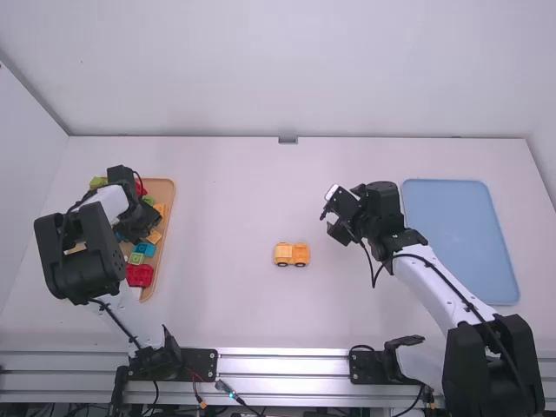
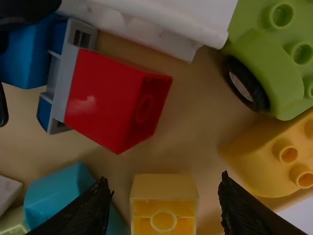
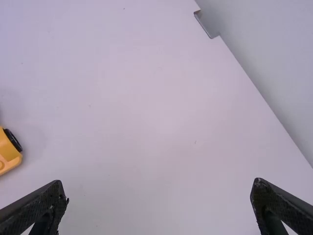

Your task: Assemble lego blocks to make yellow taxi

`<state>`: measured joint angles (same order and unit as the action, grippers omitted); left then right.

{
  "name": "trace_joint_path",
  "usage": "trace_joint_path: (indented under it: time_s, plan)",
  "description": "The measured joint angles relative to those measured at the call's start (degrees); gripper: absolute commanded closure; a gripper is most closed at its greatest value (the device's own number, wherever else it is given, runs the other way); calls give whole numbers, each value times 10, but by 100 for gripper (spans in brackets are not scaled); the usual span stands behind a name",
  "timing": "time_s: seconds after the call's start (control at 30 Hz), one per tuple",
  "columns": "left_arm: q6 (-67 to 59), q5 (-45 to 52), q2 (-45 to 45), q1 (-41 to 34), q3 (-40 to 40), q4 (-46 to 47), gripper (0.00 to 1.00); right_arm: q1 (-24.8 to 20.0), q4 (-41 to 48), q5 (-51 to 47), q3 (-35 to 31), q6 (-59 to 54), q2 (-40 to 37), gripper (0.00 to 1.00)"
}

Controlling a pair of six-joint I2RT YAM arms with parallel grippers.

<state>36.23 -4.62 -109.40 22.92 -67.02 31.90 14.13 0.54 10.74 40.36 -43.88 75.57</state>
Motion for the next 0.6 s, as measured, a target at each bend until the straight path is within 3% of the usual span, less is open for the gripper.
trace_joint_path:
  time_s: [0.6]
  plan:
    - [0, 19, 0, 0, -2, 25, 42, -1, 0, 0, 0, 0, 0, 1]
